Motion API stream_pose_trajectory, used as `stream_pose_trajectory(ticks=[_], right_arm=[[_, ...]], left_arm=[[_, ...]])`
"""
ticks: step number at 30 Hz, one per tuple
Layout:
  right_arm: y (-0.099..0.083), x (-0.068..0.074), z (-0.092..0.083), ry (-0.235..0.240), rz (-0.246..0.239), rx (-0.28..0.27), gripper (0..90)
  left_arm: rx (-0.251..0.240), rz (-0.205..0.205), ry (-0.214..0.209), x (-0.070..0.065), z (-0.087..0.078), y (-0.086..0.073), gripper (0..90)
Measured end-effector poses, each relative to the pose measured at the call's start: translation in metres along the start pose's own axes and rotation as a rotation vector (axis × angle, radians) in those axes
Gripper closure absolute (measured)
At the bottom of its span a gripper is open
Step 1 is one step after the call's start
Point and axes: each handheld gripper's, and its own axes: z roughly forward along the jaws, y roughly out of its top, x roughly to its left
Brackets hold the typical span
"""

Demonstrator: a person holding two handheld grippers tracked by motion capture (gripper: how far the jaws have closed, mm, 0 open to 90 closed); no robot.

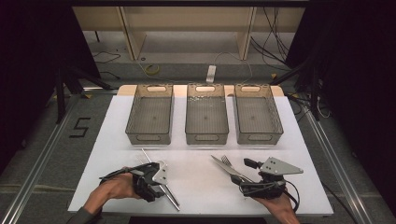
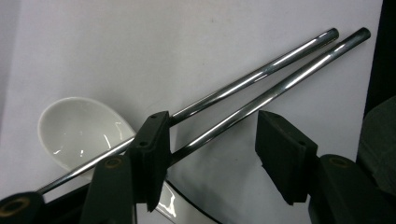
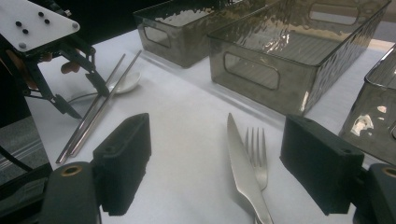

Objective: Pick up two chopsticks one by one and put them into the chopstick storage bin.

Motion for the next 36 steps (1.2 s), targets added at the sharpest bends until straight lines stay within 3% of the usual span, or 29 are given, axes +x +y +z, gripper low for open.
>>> stream_pose_trajectory(ticks=[11,28,36], right_arm=[[0.0001,0.0001,0.0008,0.010,0.003,0.001,26.7],[-0.0001,-0.0003,0.0017,0.019,0.010,0.008,28.3],[-0.0001,0.0002,0.0025,0.027,0.008,0.011,29.9]], left_arm=[[0.056,0.035,0.021,-0.0008,0.0005,-0.0042,54.6],[0.071,0.095,0.031,-0.0052,-0.0014,-0.0060,65.3],[0.065,0.096,0.033,-0.0064,-0.0011,-0.0069,66.6]])
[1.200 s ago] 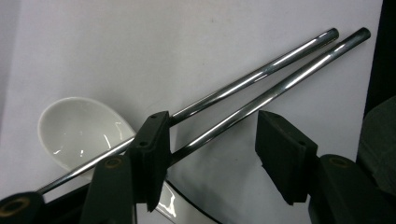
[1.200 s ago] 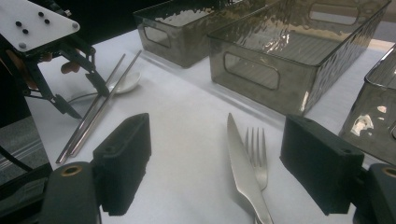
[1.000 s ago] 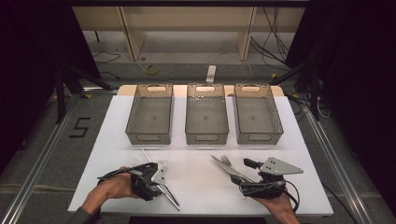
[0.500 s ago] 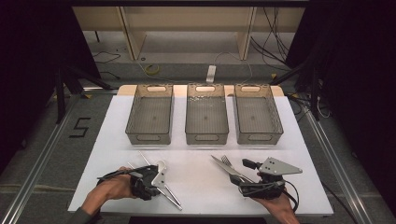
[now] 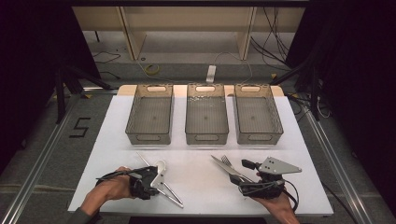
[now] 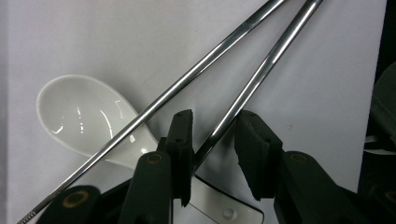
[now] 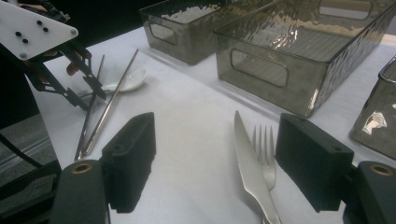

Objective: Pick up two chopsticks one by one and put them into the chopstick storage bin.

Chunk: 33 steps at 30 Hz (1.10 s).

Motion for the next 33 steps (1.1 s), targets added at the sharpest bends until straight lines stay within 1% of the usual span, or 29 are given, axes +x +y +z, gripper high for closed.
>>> stream_pose_trajectory(ticks=[1,9,12,14,16,18,21,22,26,28,29,33], right_arm=[[0.0000,-0.0002,-0.0001,0.002,0.001,-0.002,30.4],[0.0002,0.0003,0.0002,0.008,-0.001,-0.003,30.5],[0.0001,0.0003,0.0001,0.010,-0.001,-0.002,30.5],[0.0001,0.0002,0.0002,0.011,-0.001,-0.002,30.5],[0.0000,0.0000,0.0008,0.015,-0.003,0.003,30.5],[0.0000,0.0003,0.0008,0.015,-0.003,0.005,30.5],[-0.0001,0.0005,0.0010,0.016,-0.004,0.005,30.6],[-0.0002,0.0003,0.0013,0.015,-0.007,0.005,30.6],[-0.0008,-0.0007,0.0021,0.010,-0.008,0.014,30.6],[-0.0007,-0.0007,0.0021,0.012,-0.007,0.013,30.7],[-0.0006,-0.0003,0.0022,0.013,-0.008,0.012,30.7],[-0.0007,-0.0004,0.0022,0.011,-0.009,0.014,30.8]], left_arm=[[0.009,0.012,-0.002,0.0001,-0.0005,0.0002,67.8],[0.010,0.012,-0.014,-0.0007,-0.0004,0.0003,71.9],[0.001,0.012,-0.021,-0.0015,-0.0001,-0.0002,74.9],[0.004,0.022,-0.027,-0.0014,-0.0005,-0.0007,75.6],[-0.004,0.026,-0.032,-0.0018,-0.0002,-0.0015,77.8],[0.000,0.040,-0.040,-0.0018,-0.0006,-0.0015,78.6],[-0.011,0.043,-0.046,-0.0030,0.0000,-0.0019,81.5],[-0.008,0.050,-0.049,-0.0027,-0.0003,-0.0021,83.0],[-0.008,0.051,-0.058,-0.0026,-0.0007,-0.0023,83.8],[-0.005,0.049,-0.058,-0.0031,-0.0009,-0.0020,84.2],[0.002,0.057,-0.052,-0.0032,-0.0017,-0.0015,84.3],[-0.021,0.030,-0.062,-0.0007,-0.0057,-0.0017,84.7]])
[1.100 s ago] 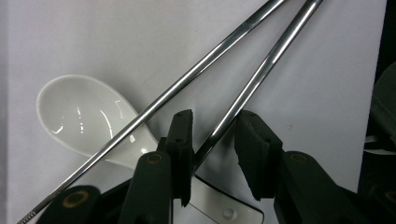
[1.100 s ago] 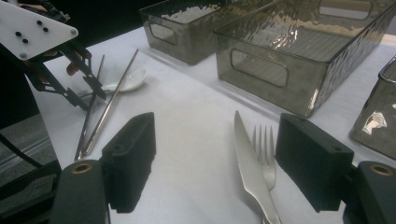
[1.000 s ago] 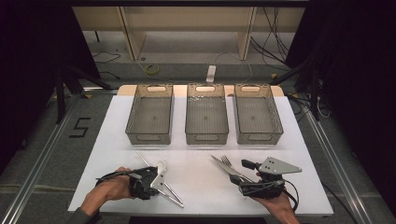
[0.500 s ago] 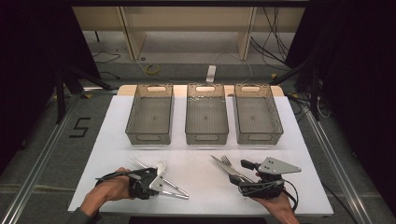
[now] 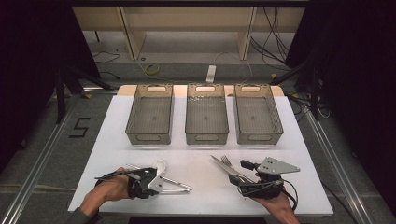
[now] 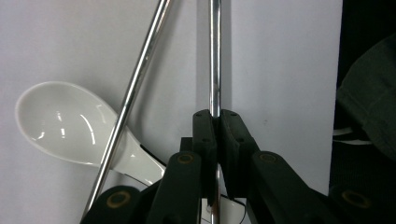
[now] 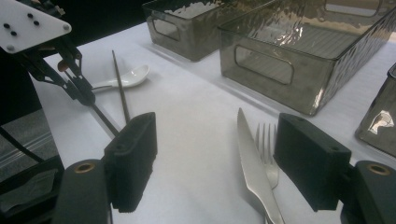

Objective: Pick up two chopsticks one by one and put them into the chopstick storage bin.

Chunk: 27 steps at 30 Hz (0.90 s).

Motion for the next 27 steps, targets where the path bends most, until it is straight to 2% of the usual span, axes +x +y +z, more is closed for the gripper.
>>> stream_pose_trajectory(ticks=[4,9,14,17,19,23,25,27], right_arm=[[0.000,0.000,0.000,0.000,0.000,-0.004,30.8],[0.000,0.000,-0.001,0.003,0.006,-0.008,30.2],[0.000,0.000,-0.002,0.002,0.006,-0.015,30.1],[0.000,0.000,-0.002,0.001,0.009,-0.014,30.0],[0.000,-0.001,-0.002,-0.001,0.012,-0.011,29.4],[0.000,-0.001,-0.002,-0.003,0.016,-0.013,29.1],[0.000,-0.002,-0.003,-0.004,0.017,-0.014,29.1],[0.000,-0.002,-0.003,-0.004,0.017,-0.014,29.1]], left_arm=[[-0.013,-0.031,0.010,0.002,-0.004,0.001,84.9],[-0.056,-0.121,0.031,0.007,-0.011,0.001,84.8],[-0.125,-0.222,0.065,0.014,-0.024,0.001,84.8],[-0.164,-0.300,0.089,0.021,-0.030,-0.001,84.8],[-0.216,-0.383,0.095,0.027,-0.034,-0.002,84.8],[-0.303,-0.508,0.117,0.041,-0.046,-0.007,84.8],[-0.331,-0.549,0.122,0.048,-0.050,-0.009,84.8],[-0.336,-0.585,0.149,0.055,-0.053,-0.009,84.8]])
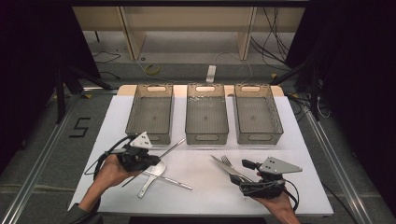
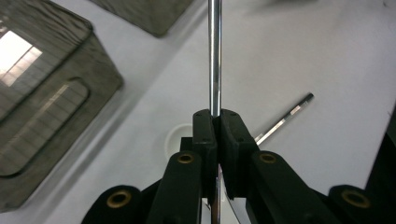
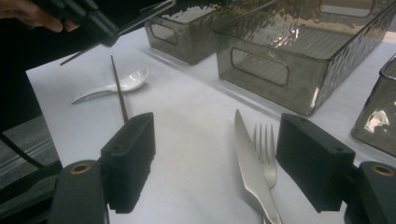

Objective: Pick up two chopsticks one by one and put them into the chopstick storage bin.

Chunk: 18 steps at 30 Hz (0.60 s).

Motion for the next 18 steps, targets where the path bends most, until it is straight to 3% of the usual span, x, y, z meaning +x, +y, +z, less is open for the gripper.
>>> stream_pose_trajectory(ticks=[4,9,18], right_arm=[[0.000,0.000,0.000,0.001,0.002,0.001,29.0],[0.000,-0.001,0.000,0.001,0.008,0.003,28.9],[0.000,-0.001,-0.001,0.000,0.008,-0.002,28.8]], left_arm=[[-0.019,-0.064,0.022,0.014,0.001,0.005,84.8],[-0.049,-0.115,0.053,0.031,0.000,0.012,84.8],[-0.163,-0.218,0.109,0.060,-0.018,0.030,84.8]])
